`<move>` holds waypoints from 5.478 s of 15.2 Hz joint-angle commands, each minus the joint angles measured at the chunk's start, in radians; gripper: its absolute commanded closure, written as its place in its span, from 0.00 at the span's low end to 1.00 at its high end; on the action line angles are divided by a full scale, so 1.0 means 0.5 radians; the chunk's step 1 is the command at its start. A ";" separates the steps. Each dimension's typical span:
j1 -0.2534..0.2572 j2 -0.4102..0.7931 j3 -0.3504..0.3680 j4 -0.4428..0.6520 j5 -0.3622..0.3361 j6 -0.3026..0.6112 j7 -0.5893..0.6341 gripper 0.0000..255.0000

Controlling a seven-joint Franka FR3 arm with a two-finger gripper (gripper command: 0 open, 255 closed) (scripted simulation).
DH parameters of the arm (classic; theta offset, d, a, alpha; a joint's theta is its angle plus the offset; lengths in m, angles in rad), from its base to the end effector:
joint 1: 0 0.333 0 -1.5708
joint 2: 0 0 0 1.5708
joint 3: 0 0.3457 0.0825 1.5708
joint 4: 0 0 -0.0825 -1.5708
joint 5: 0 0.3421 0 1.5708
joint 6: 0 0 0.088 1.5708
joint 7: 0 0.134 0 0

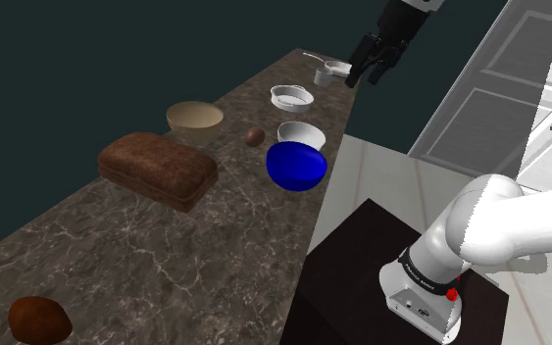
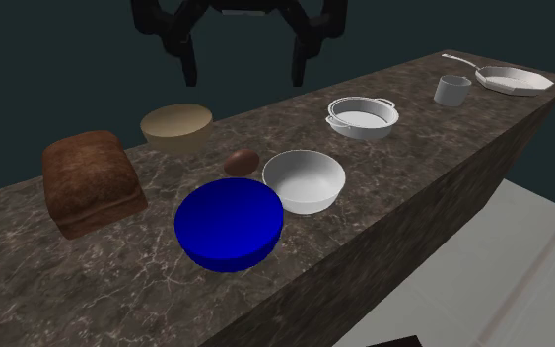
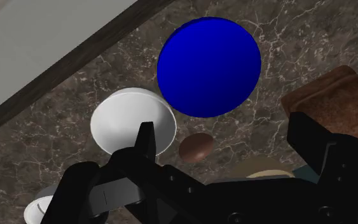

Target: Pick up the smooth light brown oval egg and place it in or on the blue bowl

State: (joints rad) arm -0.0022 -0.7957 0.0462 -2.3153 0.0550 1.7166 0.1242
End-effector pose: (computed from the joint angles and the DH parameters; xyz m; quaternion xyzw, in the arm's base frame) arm 0.2603 0.0239 0.6192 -0.9940 0.0465 -0.0969 0.0186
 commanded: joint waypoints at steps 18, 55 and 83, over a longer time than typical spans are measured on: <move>-0.081 1.236 -0.108 0.340 0.362 0.671 0.239 0.00; -0.166 2.588 -0.116 1.154 0.900 0.982 0.308 1.00; -0.164 2.318 -0.156 1.366 0.781 0.536 0.524 1.00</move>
State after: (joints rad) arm -0.0840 0.3668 -0.0311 -1.6413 0.4481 1.9961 0.3809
